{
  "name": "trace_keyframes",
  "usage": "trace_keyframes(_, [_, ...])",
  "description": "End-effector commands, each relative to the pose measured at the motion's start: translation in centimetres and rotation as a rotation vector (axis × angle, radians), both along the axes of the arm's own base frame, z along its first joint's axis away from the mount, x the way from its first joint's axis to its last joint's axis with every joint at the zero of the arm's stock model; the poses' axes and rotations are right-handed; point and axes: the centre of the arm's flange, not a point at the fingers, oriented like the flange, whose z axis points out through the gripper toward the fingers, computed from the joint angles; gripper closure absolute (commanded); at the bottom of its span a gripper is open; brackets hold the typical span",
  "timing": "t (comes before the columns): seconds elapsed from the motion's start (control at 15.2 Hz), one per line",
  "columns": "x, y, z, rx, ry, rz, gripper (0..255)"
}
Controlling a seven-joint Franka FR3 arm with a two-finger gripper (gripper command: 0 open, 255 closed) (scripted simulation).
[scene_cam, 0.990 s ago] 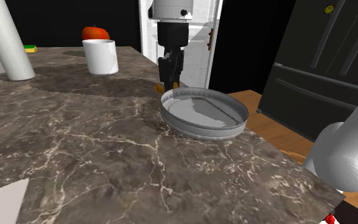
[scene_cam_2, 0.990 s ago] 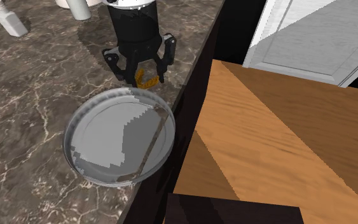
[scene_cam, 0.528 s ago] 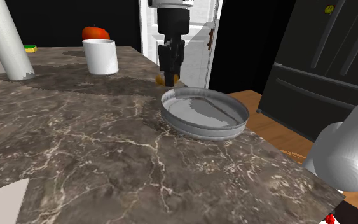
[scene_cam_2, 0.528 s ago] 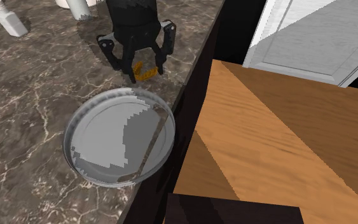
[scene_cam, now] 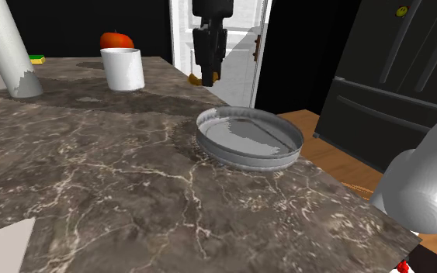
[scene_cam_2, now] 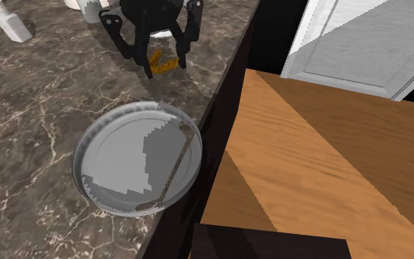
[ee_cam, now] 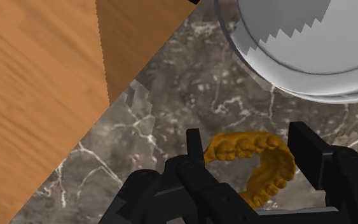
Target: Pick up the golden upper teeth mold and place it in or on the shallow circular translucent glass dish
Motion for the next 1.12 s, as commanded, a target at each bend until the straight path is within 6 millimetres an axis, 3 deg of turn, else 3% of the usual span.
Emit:
trace_keyframes(0.0, [0.0, 0.0, 1.2, 0.000, 0.000, 0.000, 255])
trace_keyframes(0.26, [0.0, 0.0, 3.1, 0.000, 0.000, 0.000, 255])
trace_keyframes(0.92, [-13.1, 0.4, 4.0, 0.000, 0.000, 0.000, 255])
trace_keyframes(1.06, [-14.1, 0.4, 3.5, 0.000, 0.000, 0.000, 255])
